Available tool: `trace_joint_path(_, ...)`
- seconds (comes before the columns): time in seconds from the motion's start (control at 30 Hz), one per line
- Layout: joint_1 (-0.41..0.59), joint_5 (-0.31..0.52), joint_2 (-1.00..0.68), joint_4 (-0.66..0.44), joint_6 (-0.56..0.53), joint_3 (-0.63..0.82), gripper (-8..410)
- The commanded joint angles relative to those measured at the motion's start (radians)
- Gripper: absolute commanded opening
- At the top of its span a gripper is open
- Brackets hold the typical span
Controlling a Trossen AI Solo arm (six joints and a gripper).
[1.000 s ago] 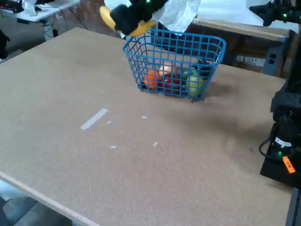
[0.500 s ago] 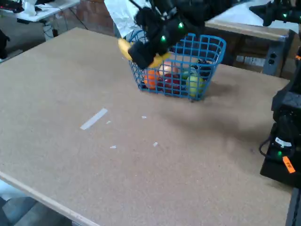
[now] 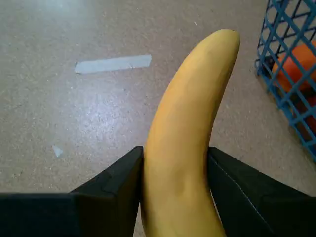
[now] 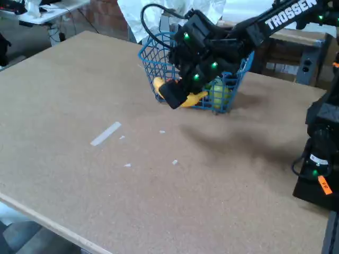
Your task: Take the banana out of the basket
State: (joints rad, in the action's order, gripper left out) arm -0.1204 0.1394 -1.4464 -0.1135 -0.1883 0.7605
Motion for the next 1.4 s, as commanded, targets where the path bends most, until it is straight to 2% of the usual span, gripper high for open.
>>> trace_joint_path(0.0,0.036,0.007,0.0,-0.048,-0.048,-0.01,-1)
trace_joint_path(0.33,0.068,-0.037,-0.085,-0.091,-0.099,-0.009,-1)
trace_joint_path(0.57,0.07,-0.041,-0.177,-0.002,-0.065,-0.009,-1)
trace_joint_path(0.83,0.096,-0.11,-0.238,-0.005,-0.047,0.012,-1)
trace_joint_path(1.37,0.096,-0.151,-0.43,-0.053,-0.019,0.158,-1)
